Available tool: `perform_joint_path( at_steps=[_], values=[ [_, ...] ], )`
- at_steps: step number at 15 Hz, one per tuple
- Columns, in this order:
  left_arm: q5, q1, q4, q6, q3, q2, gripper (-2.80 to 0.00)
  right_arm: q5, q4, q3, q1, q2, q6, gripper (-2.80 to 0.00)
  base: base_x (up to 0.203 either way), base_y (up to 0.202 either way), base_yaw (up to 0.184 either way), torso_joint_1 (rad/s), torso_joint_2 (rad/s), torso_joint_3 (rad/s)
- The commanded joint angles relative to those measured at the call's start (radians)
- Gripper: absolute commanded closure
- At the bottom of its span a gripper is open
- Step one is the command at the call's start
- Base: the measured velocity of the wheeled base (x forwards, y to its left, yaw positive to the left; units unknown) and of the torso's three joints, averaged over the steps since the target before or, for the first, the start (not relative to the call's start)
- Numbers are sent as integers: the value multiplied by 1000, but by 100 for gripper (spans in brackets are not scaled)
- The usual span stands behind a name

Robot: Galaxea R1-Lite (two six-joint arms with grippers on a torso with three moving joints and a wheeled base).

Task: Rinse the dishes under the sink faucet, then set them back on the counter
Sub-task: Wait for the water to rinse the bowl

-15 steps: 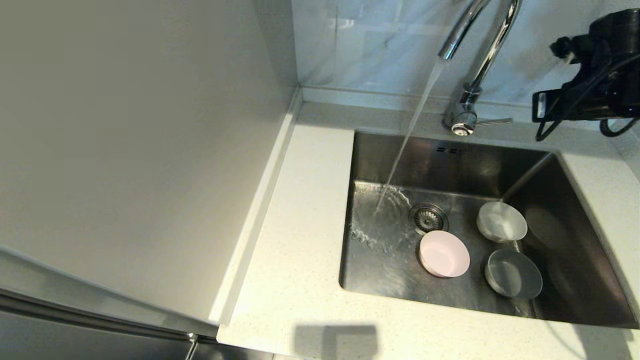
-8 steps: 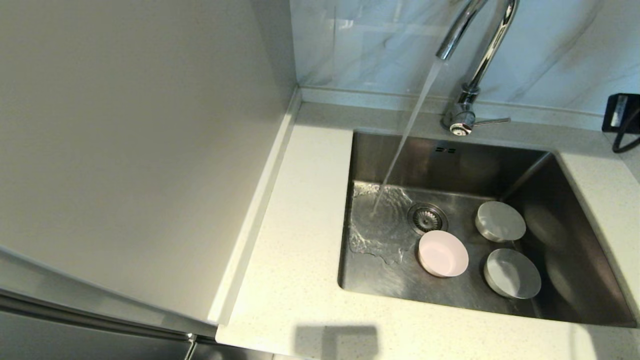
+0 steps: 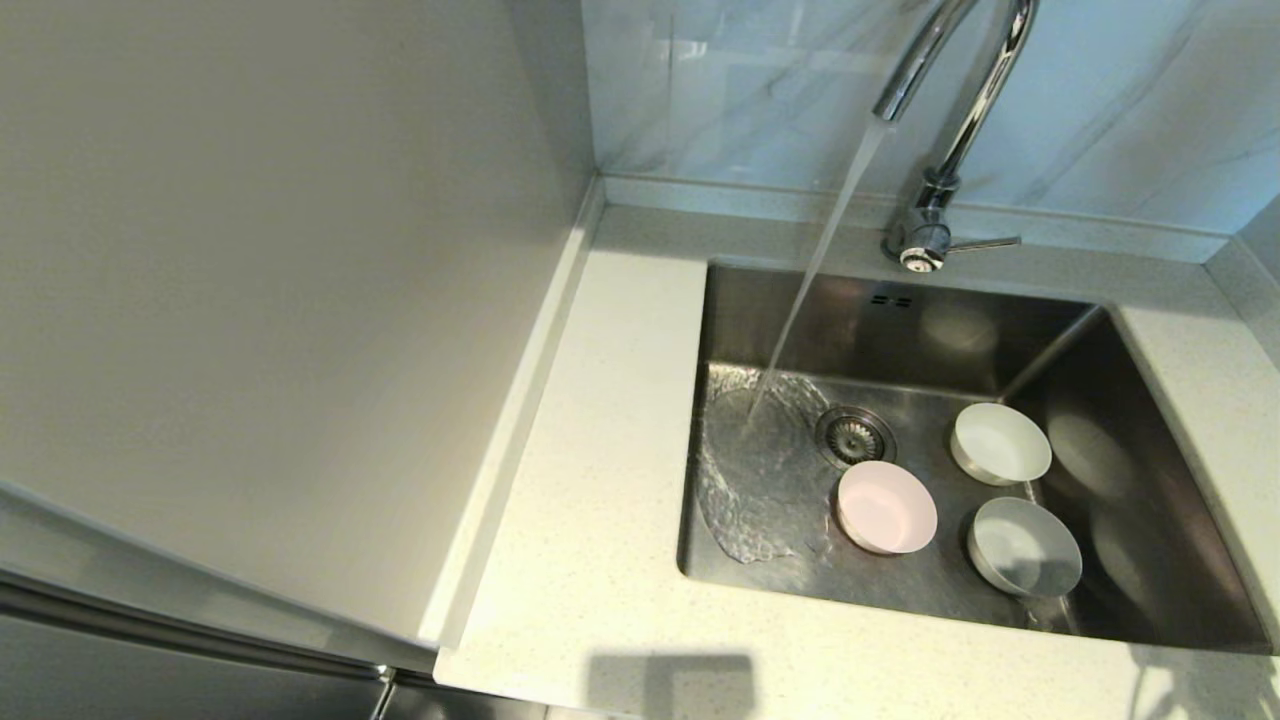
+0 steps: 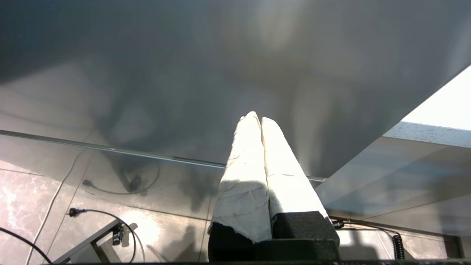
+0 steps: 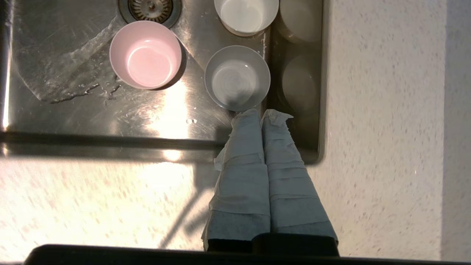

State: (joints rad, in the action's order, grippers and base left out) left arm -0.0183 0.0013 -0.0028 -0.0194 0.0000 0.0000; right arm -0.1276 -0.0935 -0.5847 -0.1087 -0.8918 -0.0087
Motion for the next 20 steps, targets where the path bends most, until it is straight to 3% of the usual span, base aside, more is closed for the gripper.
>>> perform_joint_path(
  at_steps=[1,6,8,11,20],
  values=[
    [0,0,0,-2,0,-3,0,5,147,253,25,286,-14,0,0,0,0,0,0,0],
    [0,0,0,-2,0,-3,0,15,288,563,73,649,-8,0,0,0,0,0,0,0],
    [0,0,0,-2,0,-3,0,25,242,580,95,734,-1,0,0,0,0,0,0,0],
    [0,0,0,-2,0,-3,0,105,102,584,104,821,1,0,0,0,0,0,0,0],
    [0,0,0,-1,0,-3,0,114,87,585,104,892,1,0,0,0,0,0,0,0]
  ],
)
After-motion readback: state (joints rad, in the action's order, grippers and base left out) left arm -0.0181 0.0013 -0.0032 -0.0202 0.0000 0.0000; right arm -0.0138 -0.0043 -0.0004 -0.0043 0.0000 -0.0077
